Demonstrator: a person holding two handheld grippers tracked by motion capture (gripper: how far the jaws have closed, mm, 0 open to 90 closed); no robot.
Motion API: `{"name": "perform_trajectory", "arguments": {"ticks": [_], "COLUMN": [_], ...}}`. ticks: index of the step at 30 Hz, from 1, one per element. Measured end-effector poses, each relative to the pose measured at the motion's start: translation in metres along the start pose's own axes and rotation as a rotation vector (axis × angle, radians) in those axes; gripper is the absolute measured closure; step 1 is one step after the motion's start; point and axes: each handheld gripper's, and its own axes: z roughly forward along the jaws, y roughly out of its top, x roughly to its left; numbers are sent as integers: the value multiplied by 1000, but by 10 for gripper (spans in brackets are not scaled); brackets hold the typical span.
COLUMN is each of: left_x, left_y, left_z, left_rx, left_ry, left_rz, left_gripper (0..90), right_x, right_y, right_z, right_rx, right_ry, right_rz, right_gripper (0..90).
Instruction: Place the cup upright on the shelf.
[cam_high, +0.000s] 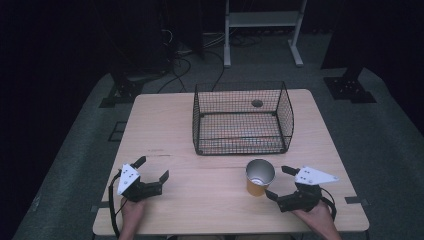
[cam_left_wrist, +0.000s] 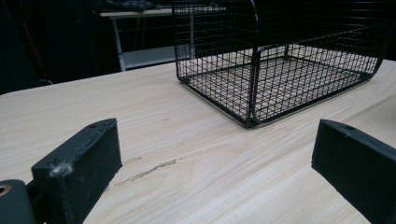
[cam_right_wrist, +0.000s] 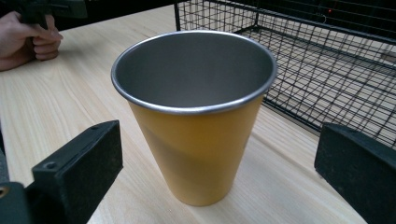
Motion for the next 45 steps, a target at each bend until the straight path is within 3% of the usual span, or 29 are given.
{"name": "perform_trajectory", "arguments": {"ticks": [34, 38, 45], "left_x": [0, 0, 0], "left_y": [0, 0, 0], "left_z": [0, 0, 0], "left_rx": [-1, -1, -1], "left_ry": [-2, -2, -2], "left_rz": [-2, -2, 0], "left_gripper": [8, 8, 8], "right_x": [11, 9, 8], "right_y": [16, 17, 19], "right_z": [41, 40, 40], "right_rx": [30, 23, 36], "right_ry": [8, 16, 29], "right_rz": [-28, -30, -27], "right_gripper": [7, 113, 123]}}
